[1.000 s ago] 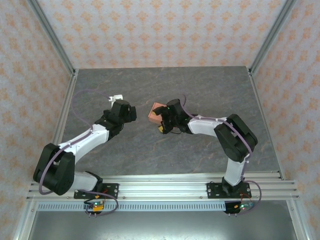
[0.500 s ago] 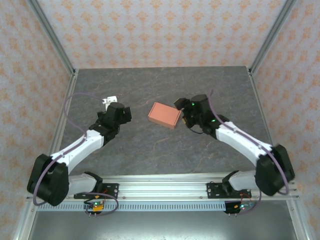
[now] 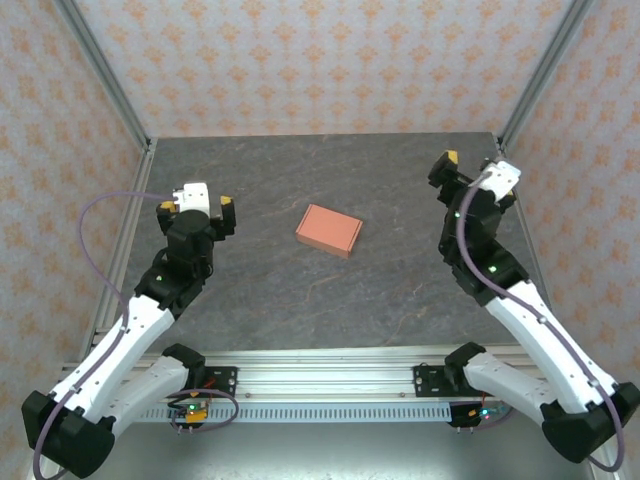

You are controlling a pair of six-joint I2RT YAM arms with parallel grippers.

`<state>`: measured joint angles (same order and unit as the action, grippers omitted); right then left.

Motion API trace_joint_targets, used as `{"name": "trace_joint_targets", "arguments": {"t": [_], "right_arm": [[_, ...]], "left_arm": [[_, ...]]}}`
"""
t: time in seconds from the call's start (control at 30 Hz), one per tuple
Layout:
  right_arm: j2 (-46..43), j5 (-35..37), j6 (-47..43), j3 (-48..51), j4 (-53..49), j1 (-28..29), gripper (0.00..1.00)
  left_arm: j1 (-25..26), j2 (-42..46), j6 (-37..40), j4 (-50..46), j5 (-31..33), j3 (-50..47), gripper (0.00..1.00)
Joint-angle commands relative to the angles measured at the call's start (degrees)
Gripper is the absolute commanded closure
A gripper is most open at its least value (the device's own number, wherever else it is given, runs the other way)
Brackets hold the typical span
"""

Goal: Fold the paper box

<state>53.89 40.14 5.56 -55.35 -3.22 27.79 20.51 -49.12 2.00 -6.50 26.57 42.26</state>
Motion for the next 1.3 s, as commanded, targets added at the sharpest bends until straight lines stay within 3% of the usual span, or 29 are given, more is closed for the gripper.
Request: {"name": "trace_joint_targets", "arguments": {"t": [0.0, 0.07, 0.13, 0.2, 0.27, 0.33, 0.4, 0.53, 0.63, 0.77, 0.87, 0.93, 1.0, 1.07, 1.27], "right_arm": [[3.8, 3.16, -13.7, 5.79, 2.02, -3.86, 0.01], [3.59, 2.07, -8.74, 10.54, 3.93, -7.42, 0.01], [2.4, -7.98, -6.55, 17.4, 8.32, -11.92, 0.0], [2.35, -16.07, -6.04, 23.1, 13.25, -16.27, 0.01], [4.16, -15.74, -5.45, 25.75, 14.5, -17.86, 0.0], [6.51, -16.02, -2.7, 27.65, 14.7, -19.65, 0.01], [8.93, -22.33, -3.92, 31.04, 20.16, -21.44, 0.01], [15.76, -20.81, -5.15, 34.11, 30.66, -22.16, 0.01], [18.73, -25.66, -4.51, 35.17, 40.59, -23.55, 0.01], [24.64, -29.22, -6.48, 29.49, 37.8, -24.52, 0.0], [28.3, -32.14, -7.65, 30.96, 43.3, -24.62, 0.01], [31.18, -33.73, -8.62, 32.15, 47.59, -24.63, 0.01], [34.11, -32.75, -8.4, 32.96, 52.3, -24.61, 0.01], [33.18, -31.58, -7.51, 31.93, 48.39, -24.63, 0.01], [33.44, -29.89, -5.46, 32.04, 48.85, -25.68, 0.01]], "left_arm": [[-1.16, -1.01, 6.97, -0.94, 3.16, -2.58, 0.0], [-2.67, -0.8, 6.76, 4.22, -1.23, -6.47, 0.0], [-5.19, -1.18, 3.14, 9.4, -2.63, -10.59, 0.0], [-11.08, -2.2, -3.79, 13.23, -6.68, -14.74, 0.0], [-15.99, -3.86, -6.77, 18.0, -13.74, -18.43, 0.0], [-17.61, -6.95, -5.76, 21.23, -15.76, -19.84, 0.0], [-18.94, -10.86, -4.5, 22.73, -18.68, -19.67, 0.0], [-19.11, -16.74, -5.14, 30.83, -21.54, -22.0, 0.0], [-19.16, -17.66, -2.46, 31.21, -22.95, -21.43, 0.0], [-20.31, -21.37, -0.15, 37.11, -26.41, -21.17, 0.0], [-21.67, -25.82, -3.94, 48.09, -26.55, -22.49, 0.0], [-22.01, -29.53, -4.3, 46.28, -26.41, -19.6, 0.0], [-21.77, -34.31, -2.32, 46.74, -30.32, -17.55, 0.0], [-19.85, -36.55, -1.06, 48.3, -27.28, -17.64, 0.0], [-19.64, -36.75, -0.87, 49.14, -27.19, -17.85, 0.0]]}}
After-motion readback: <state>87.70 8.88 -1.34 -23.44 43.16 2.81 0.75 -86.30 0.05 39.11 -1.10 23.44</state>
